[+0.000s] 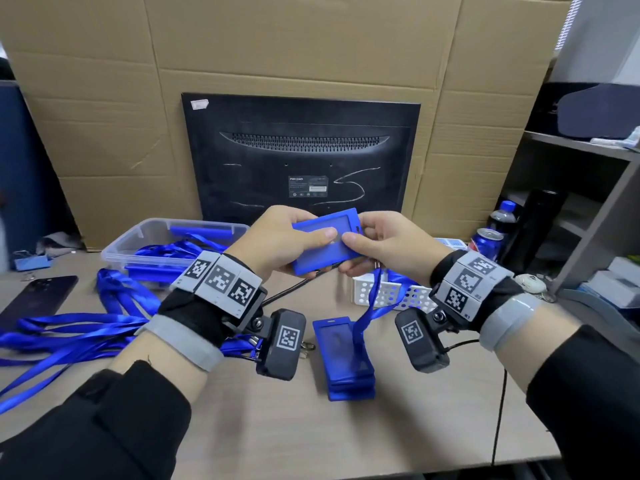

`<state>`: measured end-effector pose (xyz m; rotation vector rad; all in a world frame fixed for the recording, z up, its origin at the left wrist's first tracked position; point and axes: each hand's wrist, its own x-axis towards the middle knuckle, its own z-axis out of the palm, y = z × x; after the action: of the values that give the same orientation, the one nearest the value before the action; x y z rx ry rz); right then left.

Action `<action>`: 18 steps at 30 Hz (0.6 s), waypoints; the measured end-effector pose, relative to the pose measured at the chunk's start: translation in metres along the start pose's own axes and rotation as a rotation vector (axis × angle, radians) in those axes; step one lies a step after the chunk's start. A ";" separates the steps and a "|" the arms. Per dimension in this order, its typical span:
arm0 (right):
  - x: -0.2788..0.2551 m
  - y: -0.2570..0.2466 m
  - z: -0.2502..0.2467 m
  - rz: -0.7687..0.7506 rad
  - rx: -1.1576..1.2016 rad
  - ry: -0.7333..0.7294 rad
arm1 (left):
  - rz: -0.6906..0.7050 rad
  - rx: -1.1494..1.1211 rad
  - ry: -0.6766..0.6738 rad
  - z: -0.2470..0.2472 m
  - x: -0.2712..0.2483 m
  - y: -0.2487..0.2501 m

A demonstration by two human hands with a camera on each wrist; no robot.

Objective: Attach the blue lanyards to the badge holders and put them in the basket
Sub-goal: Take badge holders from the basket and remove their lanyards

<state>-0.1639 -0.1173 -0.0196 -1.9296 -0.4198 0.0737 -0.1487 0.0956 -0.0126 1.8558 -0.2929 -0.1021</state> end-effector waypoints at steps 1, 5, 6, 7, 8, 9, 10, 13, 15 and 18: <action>-0.001 0.001 -0.002 0.027 -0.052 0.027 | 0.008 0.004 0.006 -0.001 -0.001 0.000; -0.004 0.009 -0.015 0.050 -0.288 0.141 | 0.021 0.046 0.034 -0.006 0.003 -0.003; -0.004 0.010 -0.017 0.037 -0.286 0.143 | 0.030 0.051 0.039 -0.006 0.003 -0.003; -0.004 0.010 -0.018 0.030 -0.275 0.143 | 0.037 0.060 0.047 -0.007 0.004 -0.004; -0.004 0.011 -0.019 0.027 -0.257 0.143 | 0.041 0.067 0.053 -0.008 0.005 -0.005; -0.005 0.011 -0.019 0.027 -0.242 0.145 | 0.045 0.073 0.059 -0.009 0.005 -0.006; -0.005 0.012 -0.019 0.028 -0.232 0.151 | 0.051 0.082 0.064 -0.009 0.005 -0.006; -0.003 0.013 -0.020 0.032 -0.238 0.183 | 0.063 0.106 0.065 -0.008 0.005 -0.006; -0.003 0.013 -0.020 0.029 -0.253 0.204 | 0.072 0.114 0.075 -0.007 0.005 -0.007; -0.003 0.012 -0.019 0.006 -0.289 0.230 | 0.112 0.140 0.121 -0.005 0.007 -0.010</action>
<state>-0.1588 -0.1391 -0.0236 -2.1933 -0.2805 -0.2145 -0.1393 0.1014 -0.0202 1.9707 -0.3260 0.1100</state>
